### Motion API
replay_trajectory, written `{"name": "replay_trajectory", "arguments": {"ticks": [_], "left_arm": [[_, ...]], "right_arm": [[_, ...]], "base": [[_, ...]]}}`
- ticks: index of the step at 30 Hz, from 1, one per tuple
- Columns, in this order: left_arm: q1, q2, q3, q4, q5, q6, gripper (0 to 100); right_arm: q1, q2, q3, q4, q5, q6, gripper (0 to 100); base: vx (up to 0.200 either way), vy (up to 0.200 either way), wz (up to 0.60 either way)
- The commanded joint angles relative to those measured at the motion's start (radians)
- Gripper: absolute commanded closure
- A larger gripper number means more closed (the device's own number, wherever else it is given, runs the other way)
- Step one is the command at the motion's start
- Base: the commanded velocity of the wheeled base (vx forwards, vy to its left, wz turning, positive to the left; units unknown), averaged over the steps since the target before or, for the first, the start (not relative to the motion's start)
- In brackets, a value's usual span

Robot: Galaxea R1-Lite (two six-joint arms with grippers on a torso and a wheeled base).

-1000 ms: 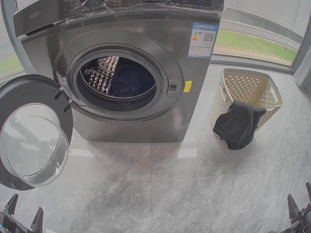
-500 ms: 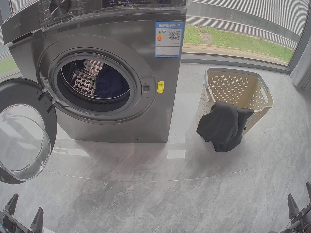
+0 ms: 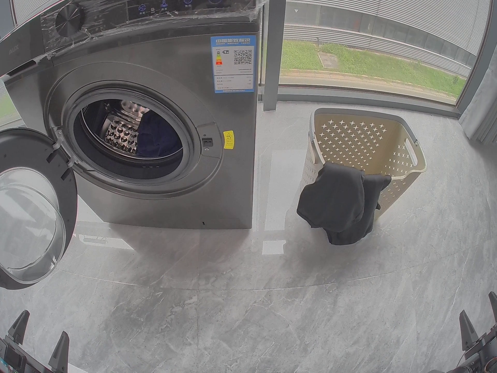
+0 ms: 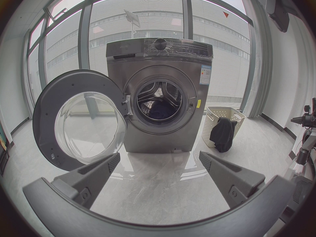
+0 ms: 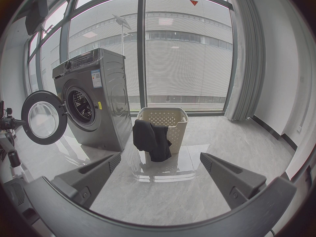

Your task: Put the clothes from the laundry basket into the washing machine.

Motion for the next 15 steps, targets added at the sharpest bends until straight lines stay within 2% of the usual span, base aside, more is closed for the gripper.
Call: {"name": "replay_trajectory", "arguments": {"ticks": [1, 2, 8, 15], "left_arm": [[0.002, -0.006, 0.013, 0.0, 0.0, 0.0, 0], [0.002, -0.006, 0.013, 0.0, 0.0, 0.0, 0], [0.002, -0.006, 0.013, 0.0, 0.0, 0.0, 0], [0.002, -0.004, 0.013, 0.0, 0.0, -0.005, 0]], "right_arm": [[0.0, -0.007, 0.018, -0.001, 0.0, 0.0, 0], [0.0, -0.007, 0.018, -0.001, 0.0, 0.0, 0], [-0.001, -0.007, 0.018, -0.001, 0.0, 0.0, 0], [-0.003, -0.007, 0.018, -0.001, 0.0, -0.002, 0]], "base": [[0.0, -0.2, 0.0], [0.0, -0.2, 0.0], [0.0, 0.0, 0.0], [0.2, 0.0, 0.0]]}}
